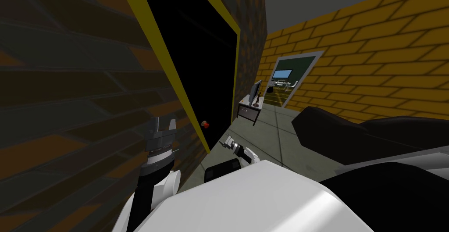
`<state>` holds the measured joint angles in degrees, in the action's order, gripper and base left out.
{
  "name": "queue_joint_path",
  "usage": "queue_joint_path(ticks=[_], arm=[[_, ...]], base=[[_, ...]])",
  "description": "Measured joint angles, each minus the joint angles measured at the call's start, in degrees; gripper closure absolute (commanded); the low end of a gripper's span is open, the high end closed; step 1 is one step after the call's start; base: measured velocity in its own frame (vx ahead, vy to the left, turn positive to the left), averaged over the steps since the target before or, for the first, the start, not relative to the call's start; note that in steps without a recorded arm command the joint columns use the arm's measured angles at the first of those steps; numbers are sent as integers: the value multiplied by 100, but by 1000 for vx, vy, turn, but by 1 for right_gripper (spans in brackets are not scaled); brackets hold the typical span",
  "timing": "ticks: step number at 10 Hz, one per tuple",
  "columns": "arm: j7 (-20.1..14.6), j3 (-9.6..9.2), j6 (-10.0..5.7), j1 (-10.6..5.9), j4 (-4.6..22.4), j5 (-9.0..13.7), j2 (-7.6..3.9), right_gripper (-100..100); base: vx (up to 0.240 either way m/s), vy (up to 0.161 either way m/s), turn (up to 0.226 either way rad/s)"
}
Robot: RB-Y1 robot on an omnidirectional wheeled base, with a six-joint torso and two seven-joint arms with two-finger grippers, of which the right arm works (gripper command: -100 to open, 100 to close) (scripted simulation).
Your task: Pull the door open
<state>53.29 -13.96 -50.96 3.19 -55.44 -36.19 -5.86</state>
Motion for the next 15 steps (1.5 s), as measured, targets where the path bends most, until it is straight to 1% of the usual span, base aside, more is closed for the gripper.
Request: queue_joint_path(ticks=[2, 3, 4, 6, 7, 8, 9, 10, 11, 12, 13, 14, 15], arm=[[0, 0, 0, 0, 0, 0, 0, -100], [0, 0, 0, -1, 0, 0, 1, -100], [69, 80, 23, -47, 72, 35, 20, -100], [271, 286, 29, -193, 325, 134, 50, -100], [431, 439, 22, -294, 533, 207, 90, -100], [546, 568, 72, -311, 561, 266, 86, -100], [690, 715, 51, -460, 826, 339, 124, -100], [805, 847, 55, -533, 949, 403, 130, -100], [941, 983, 78, -604, 1084, 465, 173, -100], [1067, 1093, 111, -650, 1170, 515, 220, -100], [1133, 1159, 150, -686, 1208, 544, 239, -100], [1143, 1165, 159, -692, 1211, 547, 240, -100], [1152, 1146, 154, -697, 1225, 593, 208, -100]], base=[[2, 1, 6], [-57, -5, 152], [-137, 38, 293], [-125, 71, 294], [-65, 72, 274], [11, 60, 227], [83, 48, 281], [113, 78, 378], [136, 23, 213], [187, -9, -21], [80, -5, 3], [-10, 6, 257], [-58, 5, 311]])
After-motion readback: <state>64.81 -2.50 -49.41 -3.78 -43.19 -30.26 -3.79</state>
